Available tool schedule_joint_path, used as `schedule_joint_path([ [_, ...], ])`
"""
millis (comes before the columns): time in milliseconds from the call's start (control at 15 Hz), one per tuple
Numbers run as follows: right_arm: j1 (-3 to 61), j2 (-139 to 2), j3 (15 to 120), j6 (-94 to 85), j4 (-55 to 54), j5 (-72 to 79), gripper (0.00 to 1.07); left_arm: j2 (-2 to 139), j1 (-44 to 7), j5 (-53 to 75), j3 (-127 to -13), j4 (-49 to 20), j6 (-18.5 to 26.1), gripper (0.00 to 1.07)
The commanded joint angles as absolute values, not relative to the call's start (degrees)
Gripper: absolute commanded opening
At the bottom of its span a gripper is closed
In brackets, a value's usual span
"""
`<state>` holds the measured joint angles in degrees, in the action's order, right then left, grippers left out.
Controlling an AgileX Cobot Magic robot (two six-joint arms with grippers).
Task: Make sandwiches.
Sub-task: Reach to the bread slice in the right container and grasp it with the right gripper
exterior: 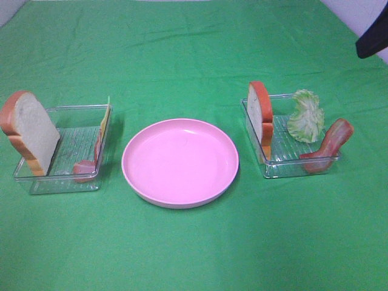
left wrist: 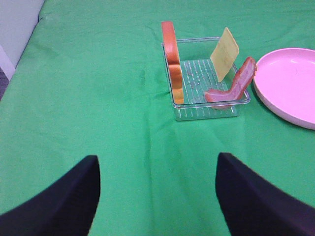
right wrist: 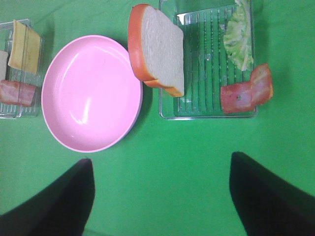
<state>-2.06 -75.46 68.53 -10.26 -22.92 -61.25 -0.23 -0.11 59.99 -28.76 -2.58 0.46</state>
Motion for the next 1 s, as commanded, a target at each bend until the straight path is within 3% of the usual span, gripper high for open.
schedule_joint_path([
  [67,-0.7,-84.3,76.7,-11.2,-23.7,-64.1,0.72,-1.4,-0.1,59.5,-28.7,-2.8,0.5,0.64],
  [267,4.0,-90.0,82.0,-9.7,-21.5,-65.0,0.72,-1.4,-0.1,59.5,-28.7,-2.8,0.6,0.64],
  [533,18.4,-104.1,93.5,0.0,-12.5,-68.7,0.72,-1.4,-0.1,59.5,-28.7,-2.8,0.6,0.64],
  [1000,20.6,-117.3,103.4,6.6,-5.5,-69.7,0.72,-1.4,-0.1,59.5,-28.7,-2.8,0.6,0.64],
])
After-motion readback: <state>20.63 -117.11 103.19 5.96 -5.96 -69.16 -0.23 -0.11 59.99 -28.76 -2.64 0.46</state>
